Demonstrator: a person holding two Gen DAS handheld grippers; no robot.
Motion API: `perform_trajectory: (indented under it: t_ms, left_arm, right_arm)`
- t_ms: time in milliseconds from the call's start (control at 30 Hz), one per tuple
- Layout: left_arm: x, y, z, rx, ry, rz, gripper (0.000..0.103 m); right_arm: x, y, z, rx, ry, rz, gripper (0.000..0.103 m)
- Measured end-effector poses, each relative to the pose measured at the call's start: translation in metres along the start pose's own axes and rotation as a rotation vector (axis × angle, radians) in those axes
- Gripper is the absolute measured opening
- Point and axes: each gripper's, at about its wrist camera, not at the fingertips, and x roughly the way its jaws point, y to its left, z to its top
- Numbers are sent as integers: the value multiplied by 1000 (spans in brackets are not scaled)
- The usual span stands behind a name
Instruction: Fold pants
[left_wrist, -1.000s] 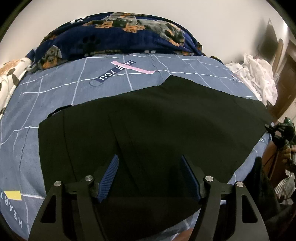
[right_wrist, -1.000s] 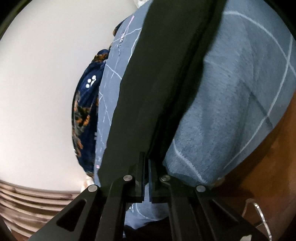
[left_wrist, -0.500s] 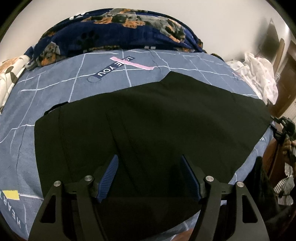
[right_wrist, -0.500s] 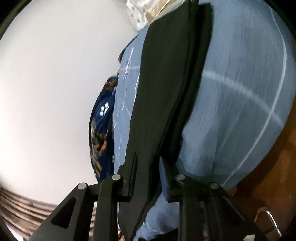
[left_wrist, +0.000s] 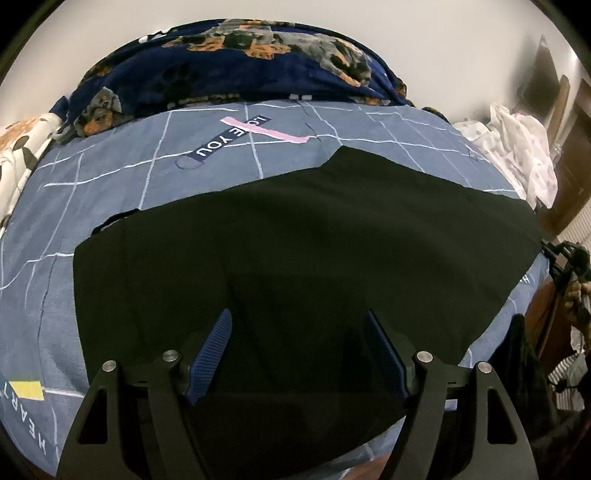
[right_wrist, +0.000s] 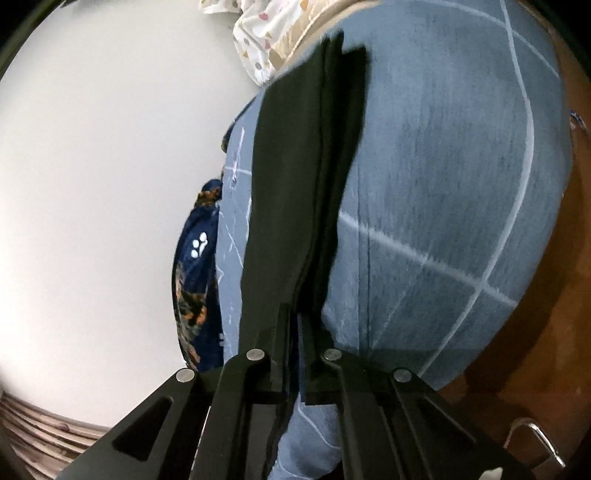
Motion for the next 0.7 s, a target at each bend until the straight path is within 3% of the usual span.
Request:
perform_trajectory:
  t_ms: [133,267,433,500,600,700]
  left_arm:
    - [4,-2,-1,7,8,3,74]
    - [-1,3,0,-10,-14,0,74]
    - [-34,54,-2,-166,-73,20,74]
    - [-44,82,-9,-244,-58,35,73]
    - [-53,115,-25,-304,3,58,61]
    - [-60,126,-41,-327,36,15,57]
  right_arm:
    - [0,1,12,11,-6,-1,12]
    - [5,0,15,-1,-9,-54,2]
    - [7,-2,15,-9,-6,-62,0]
    - [6,-3,15,-3,-6,-63,0]
    - [7,-9,14,41,-10,-30,0]
    - [7,-12,12,62,-17,-16,0]
